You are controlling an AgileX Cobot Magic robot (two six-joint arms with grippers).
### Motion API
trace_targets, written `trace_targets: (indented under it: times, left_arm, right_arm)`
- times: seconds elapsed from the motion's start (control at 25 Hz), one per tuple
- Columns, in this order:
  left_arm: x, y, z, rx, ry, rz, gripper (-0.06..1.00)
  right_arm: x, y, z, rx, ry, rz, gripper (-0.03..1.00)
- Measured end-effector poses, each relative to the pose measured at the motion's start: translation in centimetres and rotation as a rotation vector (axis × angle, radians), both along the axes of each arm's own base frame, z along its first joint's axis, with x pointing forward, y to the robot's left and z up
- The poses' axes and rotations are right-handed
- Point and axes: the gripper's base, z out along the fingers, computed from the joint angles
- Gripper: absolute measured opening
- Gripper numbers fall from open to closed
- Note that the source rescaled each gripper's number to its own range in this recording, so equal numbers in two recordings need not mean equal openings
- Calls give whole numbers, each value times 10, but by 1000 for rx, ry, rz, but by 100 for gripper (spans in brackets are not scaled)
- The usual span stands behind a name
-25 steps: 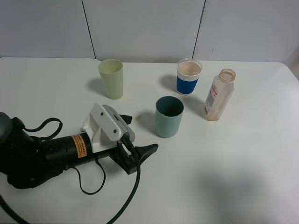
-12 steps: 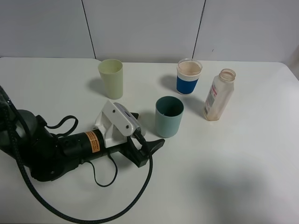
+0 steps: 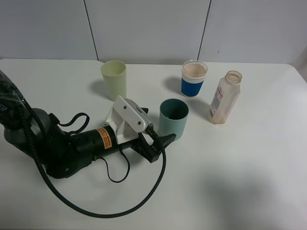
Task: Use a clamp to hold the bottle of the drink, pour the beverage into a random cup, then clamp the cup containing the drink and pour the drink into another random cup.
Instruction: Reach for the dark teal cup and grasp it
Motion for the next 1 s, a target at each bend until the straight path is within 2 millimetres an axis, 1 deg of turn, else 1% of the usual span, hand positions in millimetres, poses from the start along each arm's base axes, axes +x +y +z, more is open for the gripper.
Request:
trace_targets:
  times: [0.2,0.4,0.76,1.0]
  left_arm:
    - [4,-4,-1,-5,-6,1,100]
    - [7,-8,-13,10,7,-11,100]
    - [16,-19,-15,-10,-15,-28,100]
    - [20,-26,-26,-2,-12,-52,100]
  right_arm:
    - [0,0,0,0,0,0,100]
    - [0,0,0,0,0,0,100]
    - [0,0,0,0,0,0,100]
    - [0,0,0,0,0,0,100]
